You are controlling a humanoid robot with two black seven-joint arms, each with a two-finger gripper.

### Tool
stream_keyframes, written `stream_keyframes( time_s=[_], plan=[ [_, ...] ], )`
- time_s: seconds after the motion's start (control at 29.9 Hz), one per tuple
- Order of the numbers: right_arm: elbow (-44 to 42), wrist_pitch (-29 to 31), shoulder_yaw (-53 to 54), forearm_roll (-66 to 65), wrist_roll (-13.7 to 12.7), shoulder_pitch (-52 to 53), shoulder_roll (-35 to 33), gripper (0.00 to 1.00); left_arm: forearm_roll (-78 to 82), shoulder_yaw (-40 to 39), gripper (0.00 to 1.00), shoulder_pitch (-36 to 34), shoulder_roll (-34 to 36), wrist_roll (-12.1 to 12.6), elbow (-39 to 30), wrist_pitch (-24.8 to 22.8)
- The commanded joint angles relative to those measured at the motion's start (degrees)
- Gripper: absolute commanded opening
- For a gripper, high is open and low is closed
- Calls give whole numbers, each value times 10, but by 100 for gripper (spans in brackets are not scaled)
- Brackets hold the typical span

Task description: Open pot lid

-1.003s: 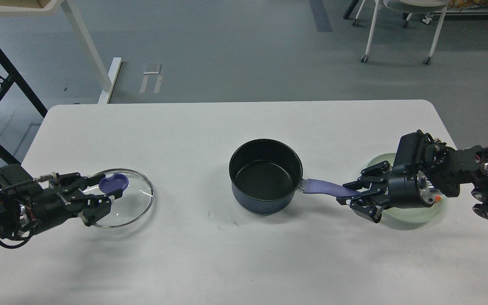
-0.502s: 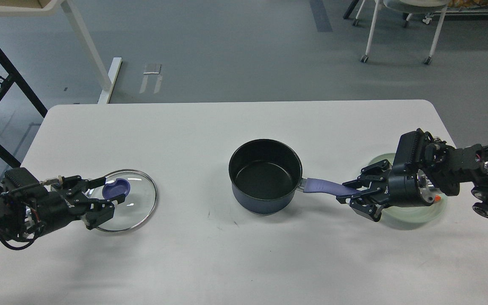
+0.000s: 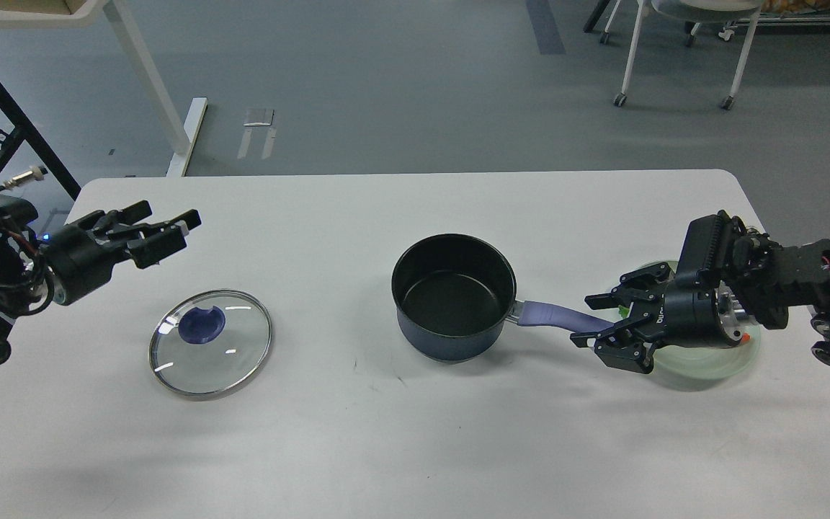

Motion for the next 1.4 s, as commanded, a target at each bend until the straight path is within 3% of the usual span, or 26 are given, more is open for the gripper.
stream_keyframes(
  time_s=[0.0, 0.33, 0.5, 0.67, 0.77, 0.94, 1.2, 1.37],
  plan=[
    [-2, -1, 6, 21, 0, 4, -7, 97, -126, -1, 99, -46, -39, 2, 23, -5],
    [-39, -3, 147, 247, 0, 11, -17, 99, -343, -17, 99, -99, -152, 2, 107, -1],
    [-134, -12, 235, 365, 0, 6, -6, 100, -361, -51, 99, -112, -209, 5, 140, -4],
    [-204, -44, 265, 534, 0, 4, 15, 100, -458, -92, 99, -112, -272, 6, 216, -9],
    [-260, -64, 257, 627, 0, 3, 41, 100, -530, -93, 99, -112, -297, 6, 265, -35],
    [-342, -76, 264, 753, 0, -7, 108, 100, -657, -93, 99, -112, -323, 5, 321, -119],
    [-367, -96, 268, 987, 0, -43, 159, 100, -779, -99, 99, -86, -331, 5, 341, -148],
    [-389, -97, 282, 1153, 0, -53, 196, 100, -820, -159, 99, -57, -348, 5, 343, -154]
  ],
)
